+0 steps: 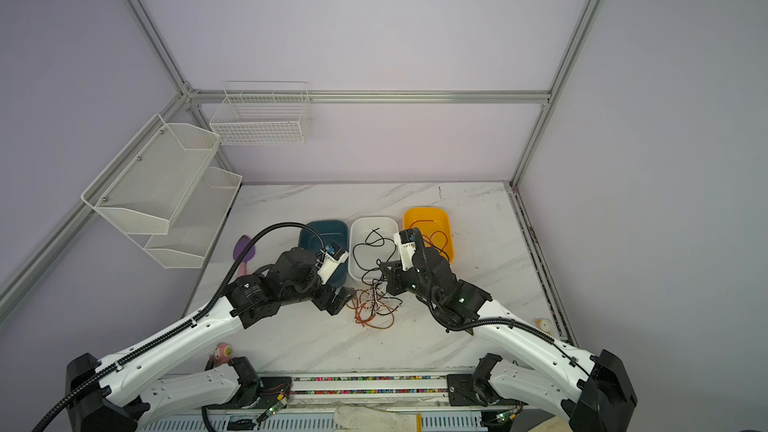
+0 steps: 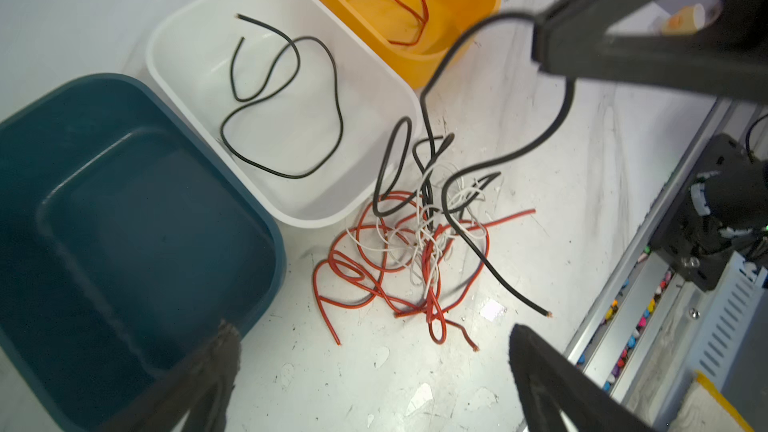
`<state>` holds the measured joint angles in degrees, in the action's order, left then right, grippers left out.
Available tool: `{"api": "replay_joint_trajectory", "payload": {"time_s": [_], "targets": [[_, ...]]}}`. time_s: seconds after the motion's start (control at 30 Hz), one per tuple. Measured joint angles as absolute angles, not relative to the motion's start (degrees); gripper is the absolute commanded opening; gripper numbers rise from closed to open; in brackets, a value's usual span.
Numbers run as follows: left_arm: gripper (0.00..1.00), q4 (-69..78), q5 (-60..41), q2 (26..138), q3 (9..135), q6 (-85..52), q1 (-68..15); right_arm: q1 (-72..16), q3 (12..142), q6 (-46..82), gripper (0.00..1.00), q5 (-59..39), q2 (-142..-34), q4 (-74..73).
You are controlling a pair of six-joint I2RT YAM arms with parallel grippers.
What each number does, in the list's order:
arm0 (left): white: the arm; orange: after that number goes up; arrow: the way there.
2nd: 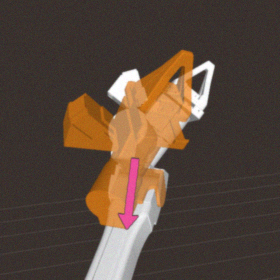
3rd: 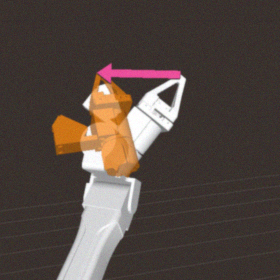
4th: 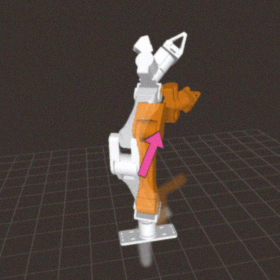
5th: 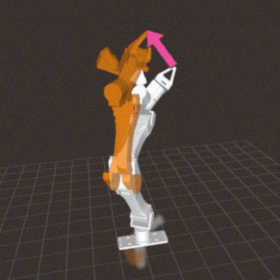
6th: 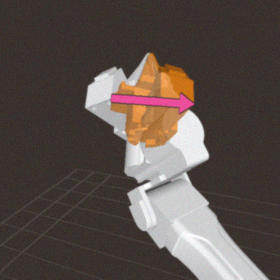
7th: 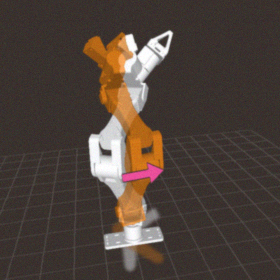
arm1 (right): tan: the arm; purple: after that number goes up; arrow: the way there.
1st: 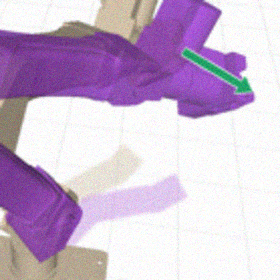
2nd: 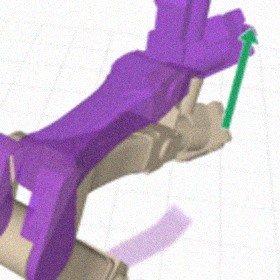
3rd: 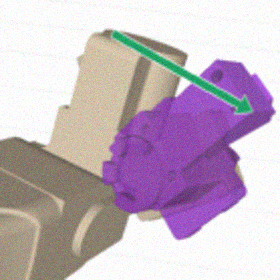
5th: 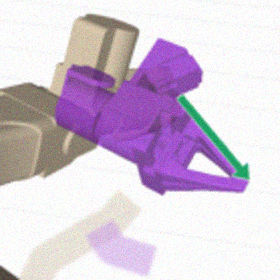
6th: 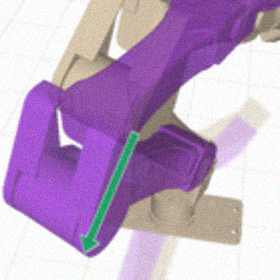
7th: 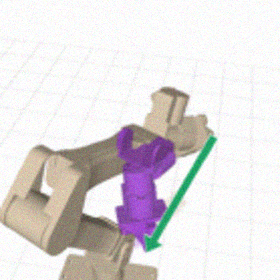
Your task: Untangle the cables
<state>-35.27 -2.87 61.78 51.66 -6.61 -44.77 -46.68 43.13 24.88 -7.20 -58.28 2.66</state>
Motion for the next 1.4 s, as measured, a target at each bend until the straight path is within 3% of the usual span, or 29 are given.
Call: {"api": "replay_joint_trajectory", "payload": {"time_s": [1.4], "targets": [[1.0,-33.95,-13.61,56.16,51.64,-4.86,-44.82,-46.68,62.26,23.77,0.0,-17.23,-47.92,5.56]]}}
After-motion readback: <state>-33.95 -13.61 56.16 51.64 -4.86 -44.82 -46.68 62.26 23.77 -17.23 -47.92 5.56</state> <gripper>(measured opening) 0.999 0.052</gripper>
